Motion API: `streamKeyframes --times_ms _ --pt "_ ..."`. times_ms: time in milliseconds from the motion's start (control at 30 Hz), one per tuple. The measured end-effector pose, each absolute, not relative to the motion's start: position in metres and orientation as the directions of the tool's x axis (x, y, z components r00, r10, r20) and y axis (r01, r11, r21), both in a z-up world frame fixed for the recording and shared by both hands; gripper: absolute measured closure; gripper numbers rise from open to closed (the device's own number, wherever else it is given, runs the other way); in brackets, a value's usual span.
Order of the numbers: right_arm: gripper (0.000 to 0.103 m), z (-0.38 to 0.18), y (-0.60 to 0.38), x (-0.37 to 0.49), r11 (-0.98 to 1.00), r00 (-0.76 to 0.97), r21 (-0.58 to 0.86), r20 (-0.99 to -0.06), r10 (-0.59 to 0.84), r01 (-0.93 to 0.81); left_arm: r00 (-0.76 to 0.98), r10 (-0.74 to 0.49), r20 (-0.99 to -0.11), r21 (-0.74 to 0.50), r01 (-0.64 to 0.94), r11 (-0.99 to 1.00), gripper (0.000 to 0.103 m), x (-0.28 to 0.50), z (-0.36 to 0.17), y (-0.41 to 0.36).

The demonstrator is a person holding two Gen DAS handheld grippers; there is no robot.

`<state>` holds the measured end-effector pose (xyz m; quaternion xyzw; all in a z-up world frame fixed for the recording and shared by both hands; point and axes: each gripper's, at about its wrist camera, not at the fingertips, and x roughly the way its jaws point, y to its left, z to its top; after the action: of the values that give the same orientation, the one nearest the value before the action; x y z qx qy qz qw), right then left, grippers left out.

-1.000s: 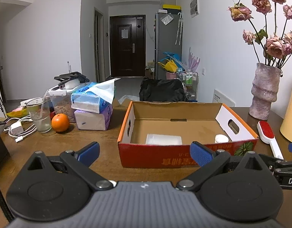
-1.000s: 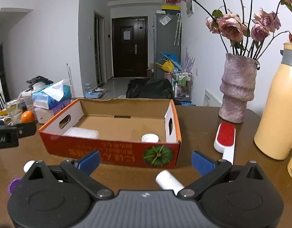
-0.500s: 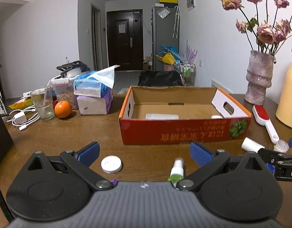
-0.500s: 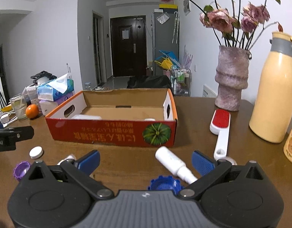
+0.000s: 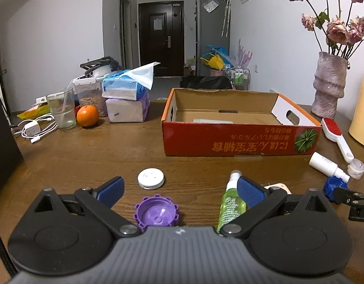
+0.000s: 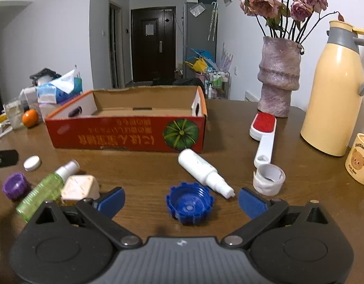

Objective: Organize rigid objects
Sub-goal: 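Grasp the blue bottle cap with the right tool while the left tool grasps the purple cap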

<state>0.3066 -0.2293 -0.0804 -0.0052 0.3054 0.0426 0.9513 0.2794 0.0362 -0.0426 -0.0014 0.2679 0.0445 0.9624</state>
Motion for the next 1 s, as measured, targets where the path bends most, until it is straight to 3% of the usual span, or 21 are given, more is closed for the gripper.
streamKeyframes --times_ms 533,567,667,1000 --pt "0.023 -0.111 -0.234 0.338 1.000 0.762 0.022 -0.647 0.031 -0.022 0.834 0.094 -0.543 0.001 -0.112 0.994 0.000 0.285 -0.050 0.059" --pt "0.026 -0.112 -0.235 0.339 0.999 0.758 0.026 -0.651 0.032 -0.020 0.833 0.095 -0.545 0.001 -0.113 0.994 0.000 0.286 -0.050 0.061" --pt "0.049 -0.112 -0.236 0.339 0.999 0.763 0.038 -0.645 0.045 -0.027 0.830 0.102 -0.549 0.002 -0.121 0.993 0.000 0.287 -0.052 0.066" --pt "0.050 -0.107 -0.233 0.330 0.999 0.802 0.041 -0.596 0.044 -0.025 0.801 0.101 -0.590 0.007 -0.120 0.993 0.000 0.293 -0.064 0.081"
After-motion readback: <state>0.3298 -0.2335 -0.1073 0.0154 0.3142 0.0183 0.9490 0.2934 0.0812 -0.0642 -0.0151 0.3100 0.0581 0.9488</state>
